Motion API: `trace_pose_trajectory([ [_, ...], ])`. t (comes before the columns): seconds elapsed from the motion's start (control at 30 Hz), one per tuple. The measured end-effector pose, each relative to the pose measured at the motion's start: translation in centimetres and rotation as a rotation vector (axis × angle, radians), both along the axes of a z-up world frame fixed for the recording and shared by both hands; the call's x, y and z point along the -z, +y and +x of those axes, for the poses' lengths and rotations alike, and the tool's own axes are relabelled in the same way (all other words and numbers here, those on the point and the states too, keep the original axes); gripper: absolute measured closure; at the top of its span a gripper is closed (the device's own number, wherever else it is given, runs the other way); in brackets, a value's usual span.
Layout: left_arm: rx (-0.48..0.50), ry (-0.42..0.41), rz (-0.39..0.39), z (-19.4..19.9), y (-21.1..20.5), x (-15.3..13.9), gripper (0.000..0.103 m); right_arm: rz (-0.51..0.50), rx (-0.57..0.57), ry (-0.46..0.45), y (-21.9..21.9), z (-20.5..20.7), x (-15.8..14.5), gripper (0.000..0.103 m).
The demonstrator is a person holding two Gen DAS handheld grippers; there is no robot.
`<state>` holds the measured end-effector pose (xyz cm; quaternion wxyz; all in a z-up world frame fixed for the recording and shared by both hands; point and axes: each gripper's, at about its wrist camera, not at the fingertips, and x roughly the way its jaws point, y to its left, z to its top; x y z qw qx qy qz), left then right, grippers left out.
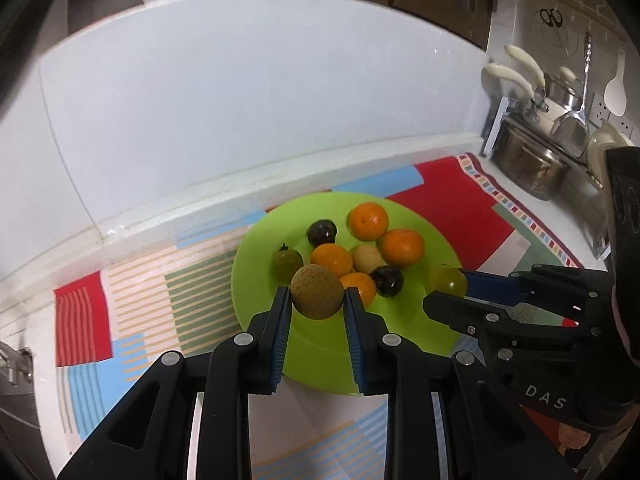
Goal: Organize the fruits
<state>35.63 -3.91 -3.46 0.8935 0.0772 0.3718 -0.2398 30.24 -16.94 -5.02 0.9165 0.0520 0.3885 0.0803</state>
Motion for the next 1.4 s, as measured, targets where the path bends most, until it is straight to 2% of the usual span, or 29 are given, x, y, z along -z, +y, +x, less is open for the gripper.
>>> trace_pose_trajectory([
  [0.23,0.021,0.044,0.006,1.4,-0.2,2.1,0.076,-0.023,0.0,0.039,0.7,1.3,1.2,0.073],
  [0.5,-0.021,0.012,0.012,0.6,0.6,1.4,0.072,-0.055,0.018,0.04,1.0,1.6,1.4,0.069],
  [0.57,-0.046,0.004,0.013,-0.4,1.1,0.7,0.068,-0.061,0.022,0.029,1.1,0.8,0.9,0.065],
  [0.73,-0.087,-0.015,0.008,-3.0,2.0,-1.1,0.062,-0.056,0.037,-0.013,1.0,-1.4,-0.8,0.065],
  [0.8,-0.11,-0.031,0.007,-4.3,2.3,-2.0,0.053,-0.051,0.037,-0.025,0.9,-2.3,-1.5,0.065],
  [0.87,-0.133,-0.058,0.014,-5.7,2.5,-2.9,0.049,-0.043,0.04,-0.038,0.9,-3.6,-2.2,0.064],
  [0.93,-0.145,-0.077,0.015,-7.0,2.8,-3.7,0.047,-0.041,0.048,-0.055,0.8,-5.0,-2.8,0.058],
  [1.0,-0.157,-0.102,0.005,-8.3,3.0,-4.3,0.039,-0.048,0.069,-0.081,0.6,-6.5,-3.6,0.056],
  [1.17,-0.178,-0.158,0.003,-11.3,3.5,-5.7,0.031,-0.042,0.111,-0.124,0.0,-9.8,-5.1,0.055],
  [1.23,-0.186,-0.176,-0.004,-12.3,3.8,-6.2,0.028,-0.05,0.129,-0.146,-0.1,-10.9,-5.6,0.047],
  [1.3,-0.191,-0.2,0.0,-13.5,4.0,-6.7,0.023,-0.051,0.139,-0.174,-0.2,-11.9,-6.0,0.046],
  [1.4,-0.204,-0.223,0.0,-15.2,4.3,-7.4,0.022,-0.049,0.142,-0.204,-0.1,-13.2,-6.6,0.046],
])
